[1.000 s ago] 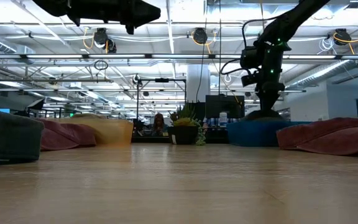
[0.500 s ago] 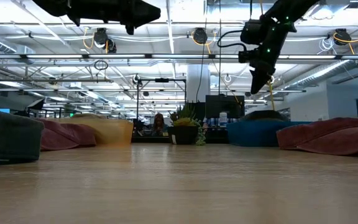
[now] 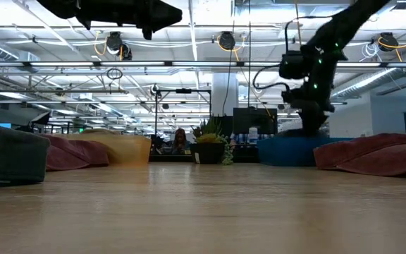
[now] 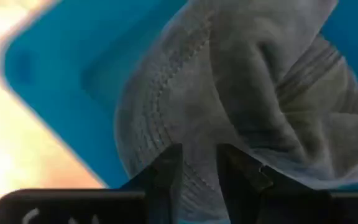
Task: Pick & Place hat
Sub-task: Put the right black cap into the blue bin, then put the black cap into the blue bin
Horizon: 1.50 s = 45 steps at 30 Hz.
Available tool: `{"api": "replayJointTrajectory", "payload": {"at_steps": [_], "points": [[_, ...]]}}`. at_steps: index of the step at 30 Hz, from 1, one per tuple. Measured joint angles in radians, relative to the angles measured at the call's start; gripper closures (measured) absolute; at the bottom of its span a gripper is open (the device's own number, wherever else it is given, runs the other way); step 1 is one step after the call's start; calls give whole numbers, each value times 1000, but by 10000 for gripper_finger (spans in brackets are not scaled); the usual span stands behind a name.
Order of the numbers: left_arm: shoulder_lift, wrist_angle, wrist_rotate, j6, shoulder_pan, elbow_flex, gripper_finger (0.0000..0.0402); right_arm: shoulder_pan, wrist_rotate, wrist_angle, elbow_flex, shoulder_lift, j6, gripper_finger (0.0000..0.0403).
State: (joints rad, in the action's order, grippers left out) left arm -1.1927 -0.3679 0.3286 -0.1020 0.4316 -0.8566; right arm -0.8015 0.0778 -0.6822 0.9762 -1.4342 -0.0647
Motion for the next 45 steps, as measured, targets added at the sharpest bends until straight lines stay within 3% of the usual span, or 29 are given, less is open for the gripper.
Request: {"api": "replayJointTrajectory", "payload": {"at_steps": [10, 27, 38, 45], "points": [[0, 0, 0, -2, 0, 0, 309, -17, -2, 323, -223, 7, -5, 328], [0, 2, 0, 1, 0, 0, 309, -15, -3, 380, -263, 14, -35, 317], [3, 42, 0, 25, -1, 0, 309, -15, 21, 370, -269, 303, -22, 301], [4, 83, 0, 66, -17, 0, 309, 2, -122, 311, -268, 386, 58, 293]]}}
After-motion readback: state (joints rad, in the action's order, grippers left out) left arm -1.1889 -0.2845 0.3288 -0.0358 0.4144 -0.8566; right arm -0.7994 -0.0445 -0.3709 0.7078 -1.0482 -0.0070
